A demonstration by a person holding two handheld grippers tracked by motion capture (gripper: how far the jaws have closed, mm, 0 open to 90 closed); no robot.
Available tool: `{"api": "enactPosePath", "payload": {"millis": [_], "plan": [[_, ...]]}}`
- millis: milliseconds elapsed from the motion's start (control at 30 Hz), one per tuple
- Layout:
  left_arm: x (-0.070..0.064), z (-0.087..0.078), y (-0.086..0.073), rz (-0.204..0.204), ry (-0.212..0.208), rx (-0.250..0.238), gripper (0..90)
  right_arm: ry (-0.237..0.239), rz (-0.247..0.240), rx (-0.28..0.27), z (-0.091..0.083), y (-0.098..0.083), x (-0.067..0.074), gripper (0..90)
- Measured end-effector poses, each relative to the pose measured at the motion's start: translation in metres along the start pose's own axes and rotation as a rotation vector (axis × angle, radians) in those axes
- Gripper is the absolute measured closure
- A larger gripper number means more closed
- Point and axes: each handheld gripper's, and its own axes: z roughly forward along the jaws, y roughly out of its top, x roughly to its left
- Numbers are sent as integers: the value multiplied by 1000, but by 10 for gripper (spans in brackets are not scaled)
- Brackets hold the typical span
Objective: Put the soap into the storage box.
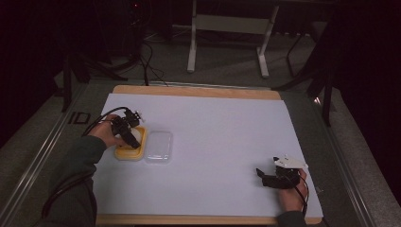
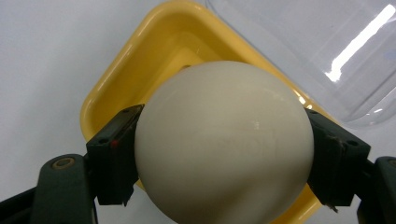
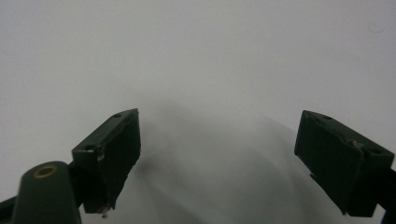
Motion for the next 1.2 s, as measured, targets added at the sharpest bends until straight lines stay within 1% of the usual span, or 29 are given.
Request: {"api": "enactPosePath", "payload": {"millis": [100,433,467,567,633,733,800,867,933,1000,1067,1100,1133,1200], "plan": [[1,4,-2,-8,-6,3,228,-1,1,0,0,0,0,143],[1,13,-2,-9,1,26,228,-2,-1,-1,0,0,0,144],[1,15,-3,-16,-5,23,228,-1,-1,-1,0,0,0,143],[1,19,-3,-10,5,42,227,-2,-2,0,0,0,0,143],[2,19,-4,-15,-10,23,227,-2,-1,0,0,0,0,143],[2,20,-5,-12,-19,21,227,-3,-4,1,0,0,0,144],[2,20,-6,-17,-30,19,226,-4,-4,2,0,0,1,144],[3,20,-6,-7,-35,20,223,-4,-4,1,0,0,1,143],[3,18,-8,-13,-31,0,210,-5,-4,2,0,0,1,144],[4,16,-9,-16,-29,-9,161,-5,-5,2,0,0,1,144],[5,12,-9,-22,-27,-26,135,-4,-5,2,0,0,1,144],[5,12,-9,-22,-27,-26,113,-4,-5,2,0,0,1,144],[6,7,-9,-24,-20,-40,94,-5,-6,1,0,0,1,144],[5,1,-9,-19,-2,-52,77,-5,-6,1,0,0,1,144]]}}
